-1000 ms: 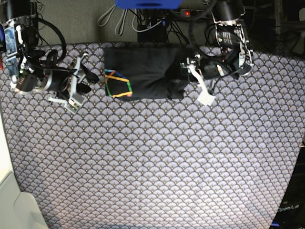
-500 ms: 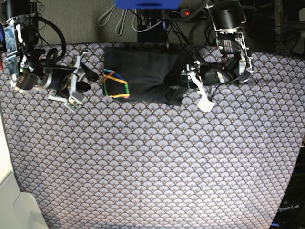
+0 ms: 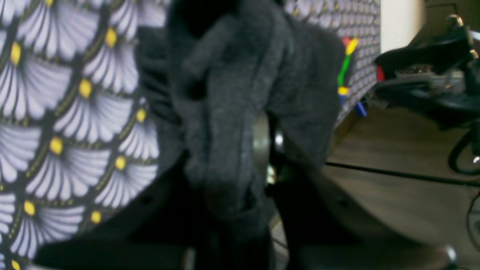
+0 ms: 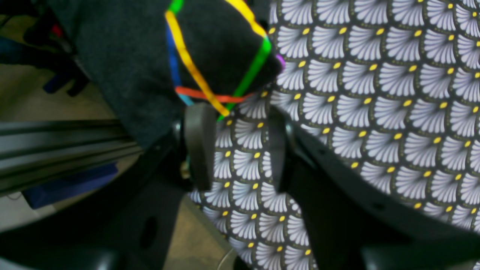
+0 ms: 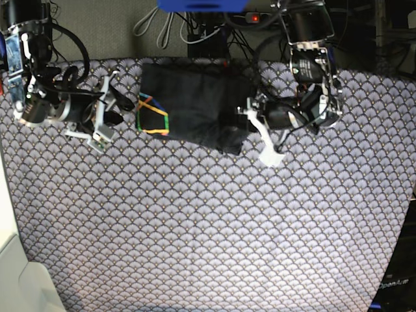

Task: Fold the T-shirt properly
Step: 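Grasp the bundle edge with the left gripper and rotate it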

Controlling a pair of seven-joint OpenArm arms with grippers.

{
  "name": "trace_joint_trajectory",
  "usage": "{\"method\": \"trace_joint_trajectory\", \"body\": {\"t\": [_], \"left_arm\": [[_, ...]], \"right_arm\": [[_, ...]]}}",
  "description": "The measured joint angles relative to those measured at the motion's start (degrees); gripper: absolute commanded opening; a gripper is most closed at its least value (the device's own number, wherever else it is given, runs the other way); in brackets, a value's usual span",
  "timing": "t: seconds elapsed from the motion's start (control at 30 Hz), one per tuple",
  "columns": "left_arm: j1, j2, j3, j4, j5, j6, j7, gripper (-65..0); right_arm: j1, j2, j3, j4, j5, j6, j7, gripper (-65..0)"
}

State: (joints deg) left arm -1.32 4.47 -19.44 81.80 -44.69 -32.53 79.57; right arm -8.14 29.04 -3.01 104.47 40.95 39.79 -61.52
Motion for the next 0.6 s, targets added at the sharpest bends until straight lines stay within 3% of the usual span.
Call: {"method": "trace_joint_trajectory", "body": {"t": [0.2, 0.43, 0.6], "left_arm": [[-4.4, 0.0, 3.1, -0.1, 0.7, 4.3, 0.0, -64.5], [-10.4, 0.0, 11.5, -0.2, 12.5, 5.3, -0.1, -64.5], [-13.7, 0.2, 21.4, -0.2, 20.6, 5.3, -0.1, -64.5]], "right_arm": [[0.0, -0.3, 7.3, 0.0, 0.0, 0.0, 0.0, -41.0], [-0.1, -0.3, 15.9, 0.0, 0.0, 0.0, 0.0, -41.0], [-0.2, -0.5, 20.9, -0.1, 0.0, 0.0, -0.1, -41.0]]}}
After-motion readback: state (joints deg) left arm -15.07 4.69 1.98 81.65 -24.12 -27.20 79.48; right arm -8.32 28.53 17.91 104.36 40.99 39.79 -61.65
